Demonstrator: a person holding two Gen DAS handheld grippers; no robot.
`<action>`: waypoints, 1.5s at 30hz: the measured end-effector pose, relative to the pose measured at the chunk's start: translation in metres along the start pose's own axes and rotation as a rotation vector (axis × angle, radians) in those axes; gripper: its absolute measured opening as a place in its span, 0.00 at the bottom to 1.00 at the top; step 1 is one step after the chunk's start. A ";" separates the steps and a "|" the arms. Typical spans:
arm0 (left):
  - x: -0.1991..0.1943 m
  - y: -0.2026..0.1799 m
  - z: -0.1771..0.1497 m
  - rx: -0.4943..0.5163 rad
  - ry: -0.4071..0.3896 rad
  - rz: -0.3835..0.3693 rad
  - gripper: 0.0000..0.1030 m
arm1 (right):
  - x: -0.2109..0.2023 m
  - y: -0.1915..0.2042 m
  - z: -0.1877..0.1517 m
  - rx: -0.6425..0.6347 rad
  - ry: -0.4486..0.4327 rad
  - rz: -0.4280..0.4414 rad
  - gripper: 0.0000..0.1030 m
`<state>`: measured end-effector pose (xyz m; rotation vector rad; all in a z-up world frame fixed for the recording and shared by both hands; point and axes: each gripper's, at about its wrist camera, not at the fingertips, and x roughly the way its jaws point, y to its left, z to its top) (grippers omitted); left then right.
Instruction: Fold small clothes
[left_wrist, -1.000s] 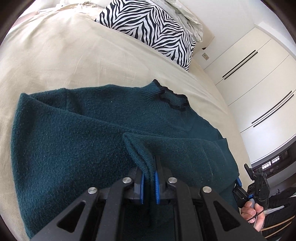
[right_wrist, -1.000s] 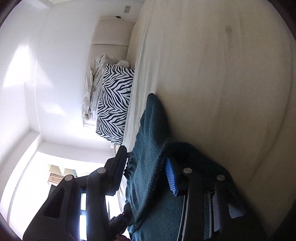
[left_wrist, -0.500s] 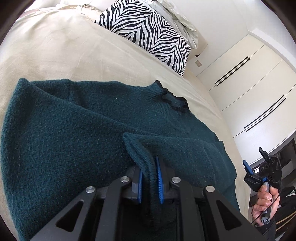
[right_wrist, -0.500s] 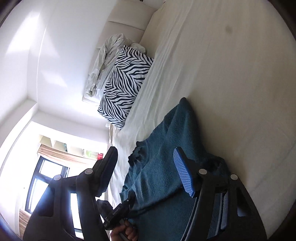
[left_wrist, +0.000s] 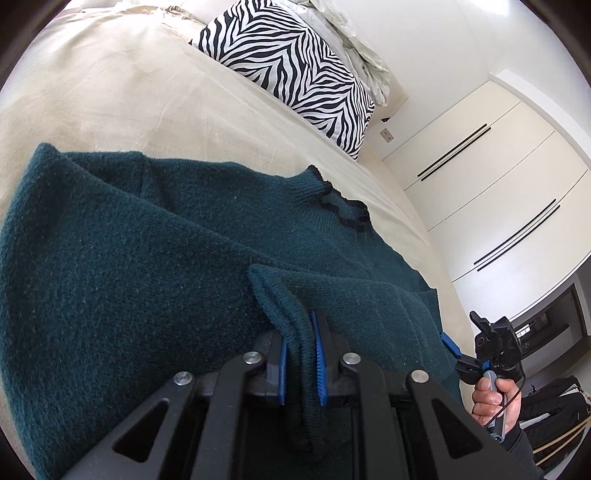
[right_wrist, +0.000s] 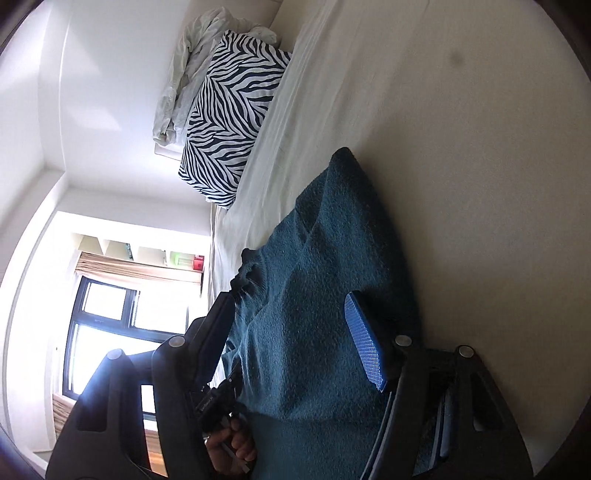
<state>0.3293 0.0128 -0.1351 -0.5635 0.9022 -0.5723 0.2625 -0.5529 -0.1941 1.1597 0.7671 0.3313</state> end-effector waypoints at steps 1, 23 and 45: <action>-0.001 0.000 0.000 -0.002 -0.004 -0.006 0.16 | -0.006 -0.002 -0.005 -0.005 0.007 -0.010 0.59; -0.010 0.003 0.004 -0.074 0.037 0.001 0.17 | -0.018 0.026 -0.059 -0.102 0.102 -0.107 0.59; -0.234 -0.008 -0.208 -0.120 0.012 0.317 0.72 | -0.203 0.016 -0.233 -0.131 -0.035 -0.261 0.60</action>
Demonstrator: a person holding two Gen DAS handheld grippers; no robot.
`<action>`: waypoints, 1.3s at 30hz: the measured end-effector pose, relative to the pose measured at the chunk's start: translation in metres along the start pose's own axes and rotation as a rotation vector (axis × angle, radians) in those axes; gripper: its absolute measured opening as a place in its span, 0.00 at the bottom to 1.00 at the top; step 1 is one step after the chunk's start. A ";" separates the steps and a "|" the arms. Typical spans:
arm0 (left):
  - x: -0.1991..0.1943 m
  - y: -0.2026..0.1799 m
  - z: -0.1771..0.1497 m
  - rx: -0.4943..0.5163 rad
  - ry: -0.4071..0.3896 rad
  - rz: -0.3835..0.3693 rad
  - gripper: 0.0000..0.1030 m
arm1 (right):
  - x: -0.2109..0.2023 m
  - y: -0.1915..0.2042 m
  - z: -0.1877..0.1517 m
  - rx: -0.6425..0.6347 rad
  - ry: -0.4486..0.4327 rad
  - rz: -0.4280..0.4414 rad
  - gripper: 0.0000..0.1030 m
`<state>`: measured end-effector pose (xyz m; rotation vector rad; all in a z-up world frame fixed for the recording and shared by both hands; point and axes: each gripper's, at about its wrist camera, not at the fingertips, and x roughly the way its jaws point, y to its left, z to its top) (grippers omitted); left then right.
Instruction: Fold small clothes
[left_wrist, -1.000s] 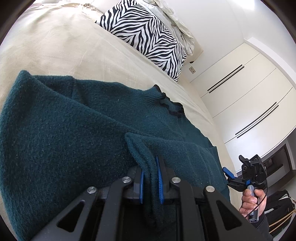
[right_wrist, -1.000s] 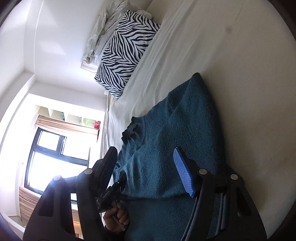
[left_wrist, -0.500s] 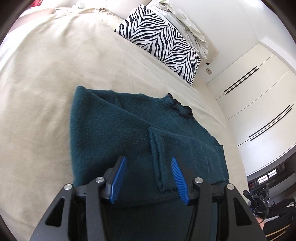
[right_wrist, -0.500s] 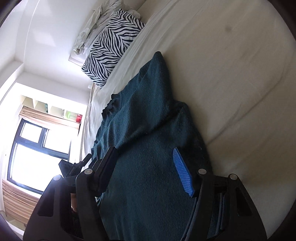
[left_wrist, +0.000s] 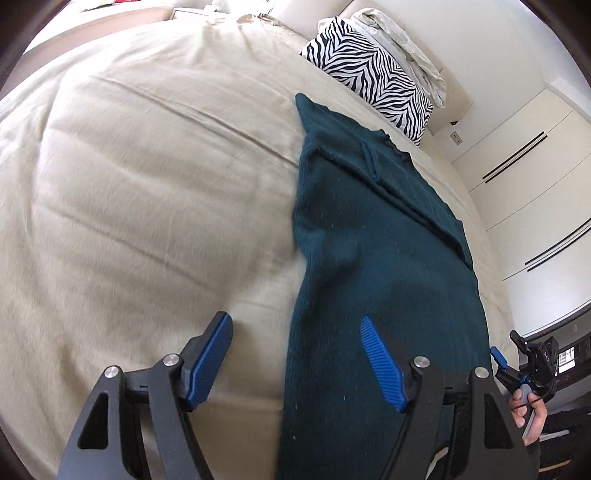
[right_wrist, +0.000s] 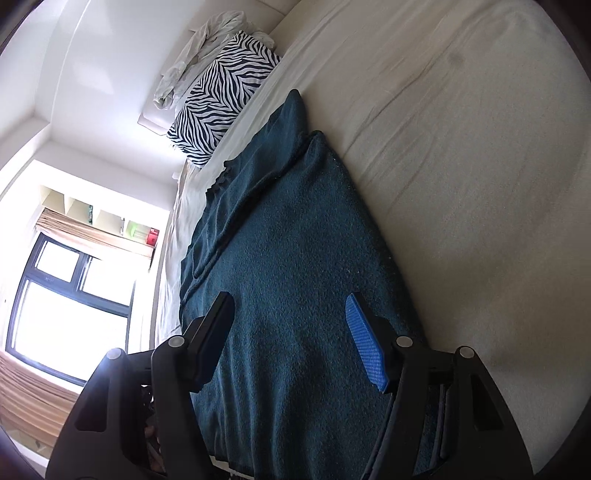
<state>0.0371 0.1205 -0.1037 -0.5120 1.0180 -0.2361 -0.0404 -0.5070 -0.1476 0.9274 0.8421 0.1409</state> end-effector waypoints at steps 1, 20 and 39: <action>-0.003 -0.002 -0.008 0.023 0.003 0.004 0.72 | -0.006 -0.002 -0.004 -0.005 -0.001 -0.017 0.60; -0.017 -0.004 -0.063 -0.007 0.218 -0.080 0.58 | -0.089 -0.052 -0.038 0.007 0.011 -0.178 0.60; -0.016 0.006 -0.070 -0.016 0.253 -0.055 0.22 | -0.071 -0.031 -0.064 -0.070 0.184 -0.199 0.57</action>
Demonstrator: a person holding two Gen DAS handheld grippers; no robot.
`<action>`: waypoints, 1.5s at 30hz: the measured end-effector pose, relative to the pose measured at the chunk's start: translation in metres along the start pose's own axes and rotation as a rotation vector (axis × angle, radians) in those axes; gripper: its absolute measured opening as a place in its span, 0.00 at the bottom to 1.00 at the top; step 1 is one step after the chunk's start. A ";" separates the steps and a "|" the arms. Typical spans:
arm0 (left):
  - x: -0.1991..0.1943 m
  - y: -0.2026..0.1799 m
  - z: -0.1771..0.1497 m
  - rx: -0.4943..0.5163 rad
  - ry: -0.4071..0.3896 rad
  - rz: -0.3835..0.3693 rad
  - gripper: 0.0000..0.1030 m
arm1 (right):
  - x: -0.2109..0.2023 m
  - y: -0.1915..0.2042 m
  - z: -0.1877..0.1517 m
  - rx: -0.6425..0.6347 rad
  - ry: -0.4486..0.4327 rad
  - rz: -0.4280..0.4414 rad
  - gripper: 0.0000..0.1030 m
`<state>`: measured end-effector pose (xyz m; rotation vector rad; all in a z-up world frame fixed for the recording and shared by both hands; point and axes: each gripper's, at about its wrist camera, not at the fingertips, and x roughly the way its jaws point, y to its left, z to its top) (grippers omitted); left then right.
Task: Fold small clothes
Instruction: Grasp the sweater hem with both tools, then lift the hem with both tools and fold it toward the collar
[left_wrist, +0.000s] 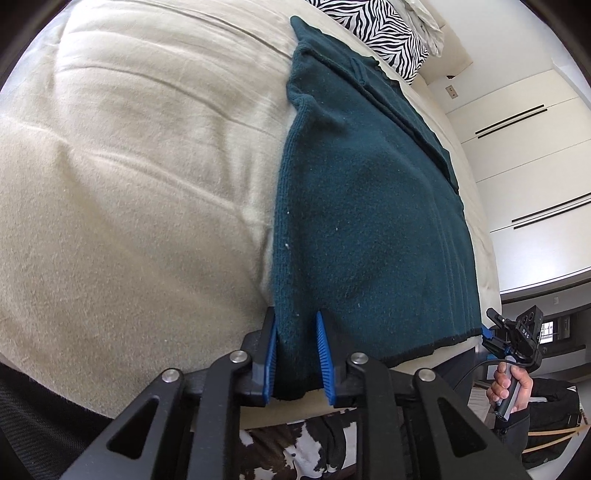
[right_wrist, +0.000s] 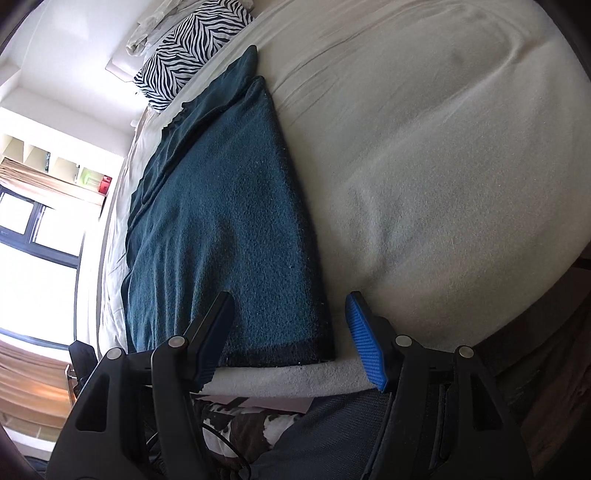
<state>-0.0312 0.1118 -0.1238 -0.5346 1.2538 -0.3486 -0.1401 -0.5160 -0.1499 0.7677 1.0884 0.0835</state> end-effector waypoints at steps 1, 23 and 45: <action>0.000 -0.001 -0.001 0.008 -0.002 0.004 0.22 | 0.003 0.000 0.001 0.007 0.005 0.005 0.55; -0.060 -0.016 0.015 -0.047 -0.174 -0.277 0.07 | -0.030 0.028 0.019 0.023 -0.118 0.206 0.06; -0.066 -0.036 0.162 -0.117 -0.357 -0.468 0.07 | -0.008 0.095 0.180 0.071 -0.280 0.349 0.06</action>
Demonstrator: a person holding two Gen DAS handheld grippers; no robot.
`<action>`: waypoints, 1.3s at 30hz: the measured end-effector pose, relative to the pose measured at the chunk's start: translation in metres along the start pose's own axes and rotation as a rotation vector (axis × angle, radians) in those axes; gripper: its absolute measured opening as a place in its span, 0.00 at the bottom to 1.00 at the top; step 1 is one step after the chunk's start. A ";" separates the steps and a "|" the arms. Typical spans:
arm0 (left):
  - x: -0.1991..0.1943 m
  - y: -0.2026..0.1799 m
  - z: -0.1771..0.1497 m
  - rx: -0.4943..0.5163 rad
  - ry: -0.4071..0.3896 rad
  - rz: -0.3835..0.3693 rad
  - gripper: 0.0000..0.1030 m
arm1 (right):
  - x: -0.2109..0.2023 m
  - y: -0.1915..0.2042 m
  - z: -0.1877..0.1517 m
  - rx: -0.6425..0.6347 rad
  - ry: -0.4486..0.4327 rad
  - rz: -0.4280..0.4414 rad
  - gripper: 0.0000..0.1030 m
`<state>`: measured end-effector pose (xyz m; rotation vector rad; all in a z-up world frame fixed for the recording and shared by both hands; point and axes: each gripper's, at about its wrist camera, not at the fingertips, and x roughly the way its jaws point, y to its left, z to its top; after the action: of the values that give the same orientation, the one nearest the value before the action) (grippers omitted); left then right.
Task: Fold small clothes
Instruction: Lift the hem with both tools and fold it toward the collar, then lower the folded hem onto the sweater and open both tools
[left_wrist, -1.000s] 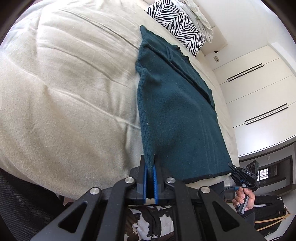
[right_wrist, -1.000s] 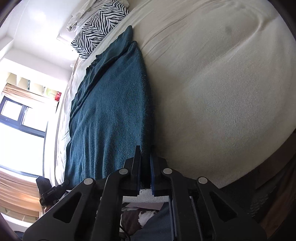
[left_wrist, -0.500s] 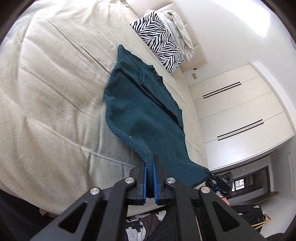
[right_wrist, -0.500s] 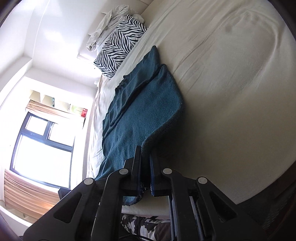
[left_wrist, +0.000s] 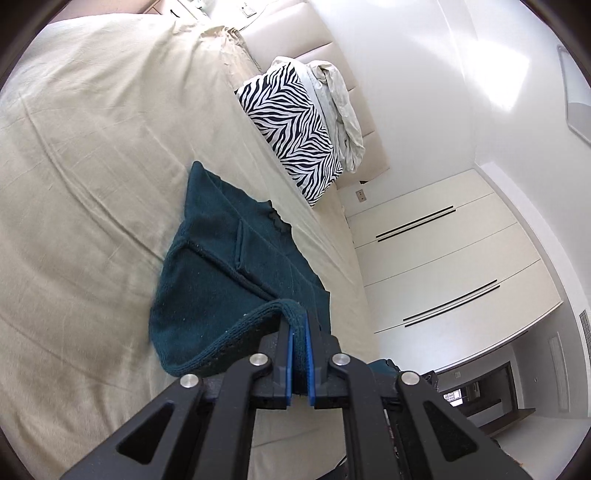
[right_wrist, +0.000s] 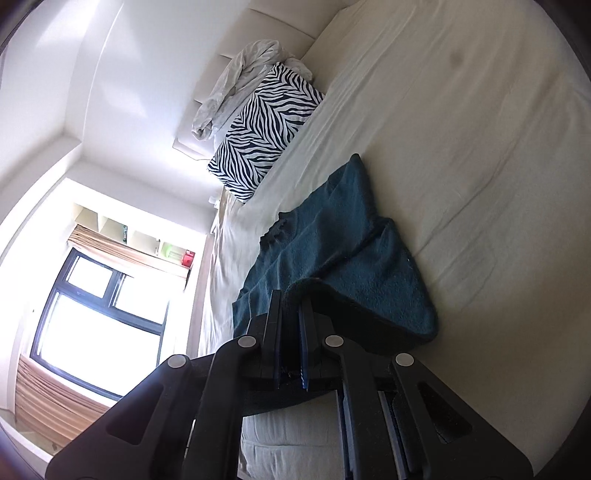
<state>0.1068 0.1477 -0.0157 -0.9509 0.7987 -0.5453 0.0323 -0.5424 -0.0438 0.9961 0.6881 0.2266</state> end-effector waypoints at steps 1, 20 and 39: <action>0.006 0.000 0.010 -0.005 -0.006 0.000 0.07 | 0.008 0.002 0.010 0.002 -0.008 0.003 0.06; 0.153 0.062 0.150 -0.097 -0.017 0.140 0.07 | 0.208 -0.022 0.140 0.060 -0.045 -0.139 0.08; 0.127 0.056 0.094 0.124 0.004 0.320 0.54 | 0.184 -0.047 0.105 -0.117 -0.010 -0.304 0.64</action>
<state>0.2619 0.1312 -0.0777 -0.6912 0.8902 -0.3141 0.2336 -0.5532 -0.1245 0.7686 0.7977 -0.0049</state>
